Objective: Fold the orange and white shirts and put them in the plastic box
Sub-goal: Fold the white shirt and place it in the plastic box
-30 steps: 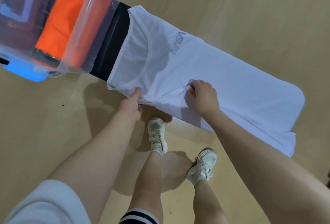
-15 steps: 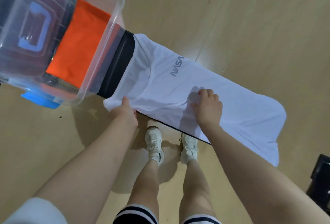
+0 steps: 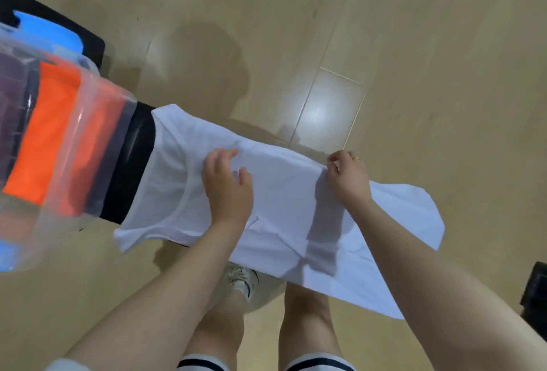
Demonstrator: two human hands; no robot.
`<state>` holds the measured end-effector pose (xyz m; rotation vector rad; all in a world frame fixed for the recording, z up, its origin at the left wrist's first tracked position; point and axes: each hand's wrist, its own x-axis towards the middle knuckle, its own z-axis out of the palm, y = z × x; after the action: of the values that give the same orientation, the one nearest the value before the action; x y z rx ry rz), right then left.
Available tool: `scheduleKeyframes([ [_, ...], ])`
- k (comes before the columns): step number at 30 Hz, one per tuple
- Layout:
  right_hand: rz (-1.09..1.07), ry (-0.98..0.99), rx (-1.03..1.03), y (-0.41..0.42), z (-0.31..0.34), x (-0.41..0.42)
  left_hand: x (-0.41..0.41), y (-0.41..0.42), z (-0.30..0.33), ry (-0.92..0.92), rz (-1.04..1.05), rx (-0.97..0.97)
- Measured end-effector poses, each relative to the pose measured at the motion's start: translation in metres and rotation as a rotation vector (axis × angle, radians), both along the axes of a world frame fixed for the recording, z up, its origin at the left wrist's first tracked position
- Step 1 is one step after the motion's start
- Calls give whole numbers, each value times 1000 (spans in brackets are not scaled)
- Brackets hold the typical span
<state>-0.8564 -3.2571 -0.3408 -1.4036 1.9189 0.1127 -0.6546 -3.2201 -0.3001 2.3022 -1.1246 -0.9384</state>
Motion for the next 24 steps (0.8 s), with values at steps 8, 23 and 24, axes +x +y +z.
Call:
scheduleKeyframes([
  [8,-96,-375,451,-47,-63,-61,-67,-100,-65,8,-1003,546],
  [23,69,-466,768,-63,-92,-111,-64,-141,-103,47,-903,1082],
  [24,92,-462,701,-65,-84,-114,-63,-144,-97,88,-848,1012],
])
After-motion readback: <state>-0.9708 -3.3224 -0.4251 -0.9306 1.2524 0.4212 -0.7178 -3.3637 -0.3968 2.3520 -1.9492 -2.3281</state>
